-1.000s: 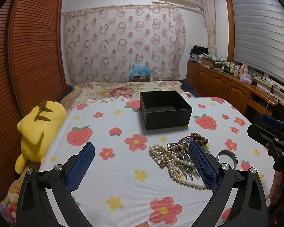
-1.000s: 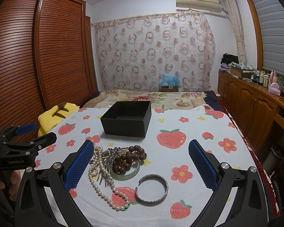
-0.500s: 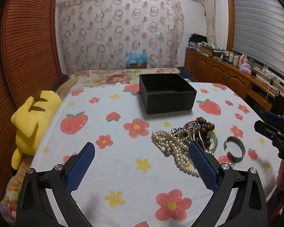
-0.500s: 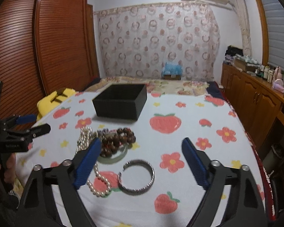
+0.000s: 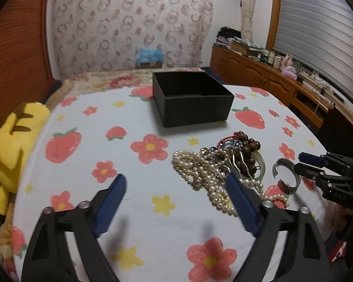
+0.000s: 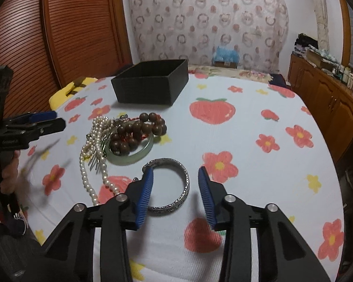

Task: Organize jewelry
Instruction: 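Close the left tool on the pearl necklace while the right tool grasps the silver bangle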

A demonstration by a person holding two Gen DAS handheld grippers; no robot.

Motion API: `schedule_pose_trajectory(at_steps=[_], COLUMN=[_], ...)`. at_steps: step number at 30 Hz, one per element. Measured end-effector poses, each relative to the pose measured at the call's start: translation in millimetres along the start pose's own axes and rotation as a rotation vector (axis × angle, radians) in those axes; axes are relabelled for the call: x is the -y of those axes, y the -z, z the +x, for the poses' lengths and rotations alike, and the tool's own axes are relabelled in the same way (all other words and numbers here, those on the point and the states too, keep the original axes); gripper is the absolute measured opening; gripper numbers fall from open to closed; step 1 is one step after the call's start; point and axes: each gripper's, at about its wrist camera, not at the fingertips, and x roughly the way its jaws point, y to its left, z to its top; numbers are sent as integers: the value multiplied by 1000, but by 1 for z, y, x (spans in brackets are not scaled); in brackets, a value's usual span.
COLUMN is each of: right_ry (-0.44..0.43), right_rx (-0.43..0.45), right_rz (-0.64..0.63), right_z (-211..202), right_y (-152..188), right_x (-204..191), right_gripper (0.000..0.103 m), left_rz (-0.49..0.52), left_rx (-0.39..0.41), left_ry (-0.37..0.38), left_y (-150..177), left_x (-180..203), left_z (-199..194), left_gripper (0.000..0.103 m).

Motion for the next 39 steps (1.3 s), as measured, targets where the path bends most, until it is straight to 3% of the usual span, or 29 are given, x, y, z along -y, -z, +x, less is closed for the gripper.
schedule_pose_trajectory(at_steps=[7, 16, 30, 32, 34, 36, 39], right_ry=[-7, -9, -6, -9, -7, -3, -9], right_rx=[-29, -33, -43, -53, -61, -66, -77], right_rz=[-4, 2, -5, -9, -14, -15, -19], right_z=[6, 7, 8, 9, 10, 11, 13], right_y=[0, -1, 0, 0, 0, 1, 2], right_x=[0, 3, 2, 1, 1, 1, 1], right_gripper=[35, 33, 33, 33, 32, 18, 10], left_rz=[6, -66, 18, 25, 34, 34, 26], left_rx=[-54, -142, -219, -217, -202, -176, -128], left_ry=[41, 97, 76, 84, 64, 63, 71], left_y=[-14, -29, -37, -38, -38, -40, -45], left_x=[-1, -15, -14, -14, -12, -12, -12], left_z=[26, 58, 75, 75, 72, 66, 53], left_gripper=[47, 17, 15, 7, 6, 6, 6])
